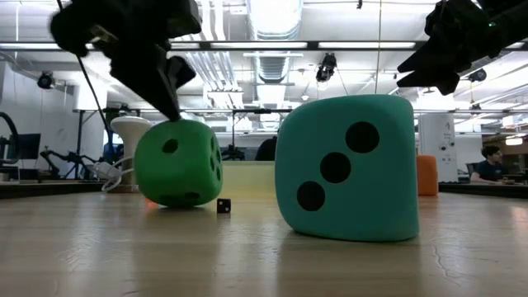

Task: Pick & Place Dice
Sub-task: Put the green large die into the yellow bin

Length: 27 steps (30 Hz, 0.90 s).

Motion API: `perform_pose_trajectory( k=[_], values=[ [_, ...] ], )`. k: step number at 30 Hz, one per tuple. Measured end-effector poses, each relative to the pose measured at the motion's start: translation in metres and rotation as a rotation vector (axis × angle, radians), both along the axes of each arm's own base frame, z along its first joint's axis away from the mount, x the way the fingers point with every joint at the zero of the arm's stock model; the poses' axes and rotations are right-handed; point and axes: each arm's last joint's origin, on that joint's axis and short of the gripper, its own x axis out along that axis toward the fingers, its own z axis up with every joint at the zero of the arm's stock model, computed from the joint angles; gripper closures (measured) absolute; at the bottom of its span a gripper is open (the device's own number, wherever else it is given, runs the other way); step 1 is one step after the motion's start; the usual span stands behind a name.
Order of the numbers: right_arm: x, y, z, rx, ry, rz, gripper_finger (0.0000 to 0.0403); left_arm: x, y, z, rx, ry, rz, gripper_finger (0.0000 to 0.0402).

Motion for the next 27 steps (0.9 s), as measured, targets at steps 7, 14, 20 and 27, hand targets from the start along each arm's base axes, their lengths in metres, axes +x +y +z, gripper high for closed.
perform_pose_trajectory(
  k=[7,14,20,27],
  values=[
    [0.0,0.0,0.0,0.0,-0.001,0.001,0.0188,0.013,-0.013,-0.026,-0.001,0.062,-0.035,0.0401],
    [0.0,0.0,0.0,-0.001,-0.001,0.002,0.0188,0.012,-0.01,-0.024,0.082,0.025,0.02,0.0401],
    [0.0,0.0,0.0,-0.001,-0.001,0.003,0.0188,0.01,-0.009,-0.014,0.103,0.012,0.021,0.0401],
    [0.0,0.0,0.0,-0.001,-0.001,0.002,0.0188,0.009,-0.006,0.007,0.215,0.015,0.033,0.0401]
  ],
)
